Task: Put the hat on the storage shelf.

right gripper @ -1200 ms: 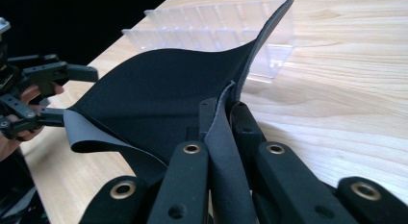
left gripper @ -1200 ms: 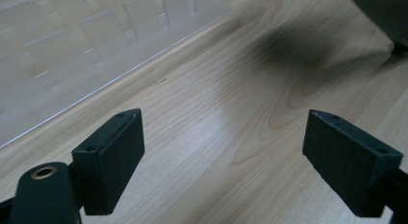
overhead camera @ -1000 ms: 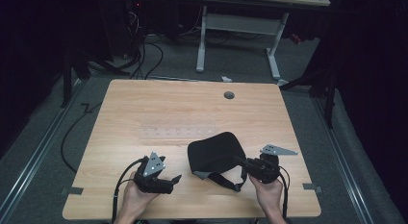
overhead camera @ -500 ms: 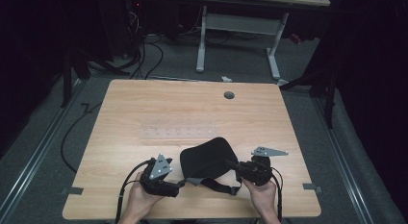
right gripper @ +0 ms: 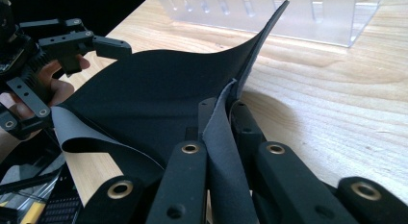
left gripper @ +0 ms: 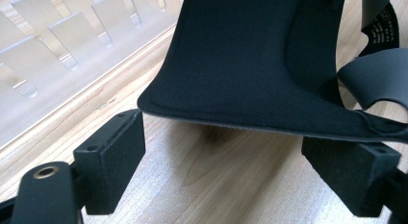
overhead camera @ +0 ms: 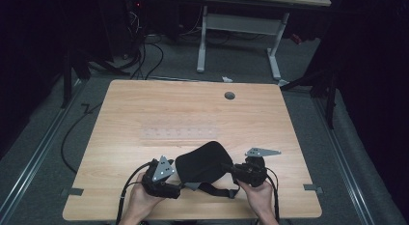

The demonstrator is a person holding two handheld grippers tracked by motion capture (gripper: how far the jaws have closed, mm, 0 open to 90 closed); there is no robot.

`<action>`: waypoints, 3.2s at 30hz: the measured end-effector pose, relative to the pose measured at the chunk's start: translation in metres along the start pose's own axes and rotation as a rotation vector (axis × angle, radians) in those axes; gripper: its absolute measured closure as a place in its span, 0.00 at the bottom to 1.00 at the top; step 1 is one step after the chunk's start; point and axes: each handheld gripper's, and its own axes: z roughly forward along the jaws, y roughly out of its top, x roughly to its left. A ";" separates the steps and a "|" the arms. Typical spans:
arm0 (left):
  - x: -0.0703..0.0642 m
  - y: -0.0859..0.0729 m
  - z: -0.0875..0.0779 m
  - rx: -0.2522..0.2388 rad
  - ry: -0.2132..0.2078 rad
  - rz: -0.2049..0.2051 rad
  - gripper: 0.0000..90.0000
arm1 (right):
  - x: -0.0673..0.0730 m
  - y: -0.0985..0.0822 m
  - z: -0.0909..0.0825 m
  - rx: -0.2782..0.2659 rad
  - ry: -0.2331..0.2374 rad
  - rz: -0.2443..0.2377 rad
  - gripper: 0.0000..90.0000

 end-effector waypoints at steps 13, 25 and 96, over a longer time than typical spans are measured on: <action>-0.001 -0.001 -0.002 0.001 0.013 0.033 0.23 | 0.002 0.004 0.003 0.004 0.039 0.006 0.95; -0.002 0.000 -0.005 -0.011 -0.010 0.028 0.40 | 0.006 0.013 0.010 -0.001 0.096 -0.005 0.95; 0.015 0.049 -0.050 -0.155 -0.132 -0.096 0.96 | -0.071 -0.026 0.010 0.059 -0.496 -0.142 0.50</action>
